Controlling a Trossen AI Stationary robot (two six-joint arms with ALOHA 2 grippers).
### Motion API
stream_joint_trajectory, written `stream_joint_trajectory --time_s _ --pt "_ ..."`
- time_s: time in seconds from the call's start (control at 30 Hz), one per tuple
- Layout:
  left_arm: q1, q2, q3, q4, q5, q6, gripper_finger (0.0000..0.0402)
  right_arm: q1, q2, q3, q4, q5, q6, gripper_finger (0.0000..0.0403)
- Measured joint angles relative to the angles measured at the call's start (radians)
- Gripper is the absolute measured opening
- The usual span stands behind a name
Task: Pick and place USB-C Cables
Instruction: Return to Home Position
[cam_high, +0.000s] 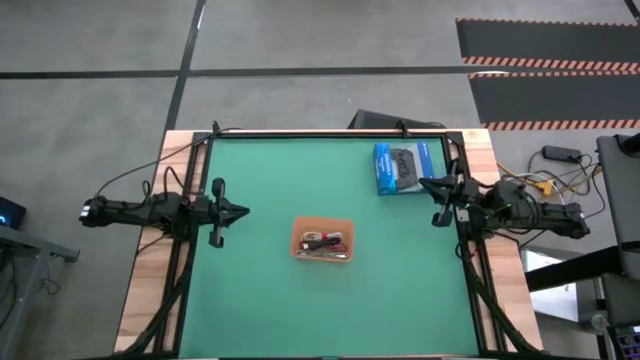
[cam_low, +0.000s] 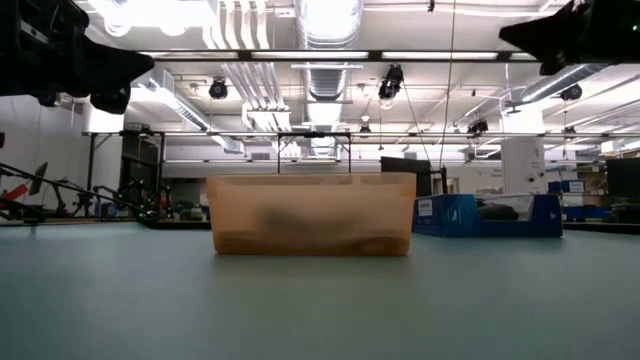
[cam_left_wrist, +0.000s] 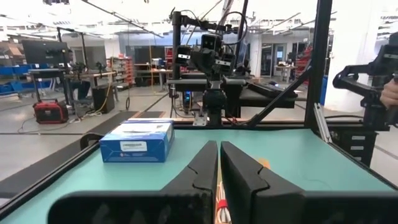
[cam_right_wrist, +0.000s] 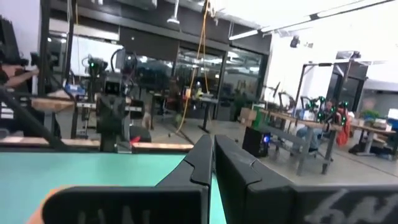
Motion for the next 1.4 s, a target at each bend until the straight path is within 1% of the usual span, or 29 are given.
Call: stream_joint_trajectory --time_s 0.23,0.3,0.4,0.53,0.73,0.87,1.0,1.4 --pt "0.0 0.0 -0.001 0.0 0.001 -0.042 0.0005 0.0 -0.108 -0.067 0.006 -0.009 -0.012 0.0009" --pt "0.0 0.0 -0.003 0.0 0.002 -0.05 0.0005 0.0 -0.108 -0.089 -0.011 -0.01 -0.012 0.0009" --pt "0.0 0.0 -0.006 0.009 0.003 -0.053 0.0005 0.0 -0.1 -0.11 0.011 -0.022 -0.01 0.0009" --pt "0.0 0.002 -0.009 0.019 0.005 -0.052 0.0005 0.0 -0.104 -0.17 0.061 -0.071 0.0 0.0009" --pt "0.0 0.001 -0.032 0.015 0.01 -0.05 0.0005 0.0 -0.099 -0.169 -0.035 -0.104 0.023 0.0009" --pt "0.0 0.01 -0.032 -0.003 0.01 -0.049 0.0005 0.0 -0.093 -0.17 -0.072 -0.103 0.14 0.0009" --pt "0.0 0.023 -0.032 -0.001 0.01 -0.049 0.0005 0.0 -0.074 -0.169 -0.101 -0.105 0.186 0.0009" --pt "0.0 0.034 -0.032 0.0 0.01 -0.048 0.0005 0.0 -0.053 -0.169 -0.102 -0.104 0.175 0.0009"
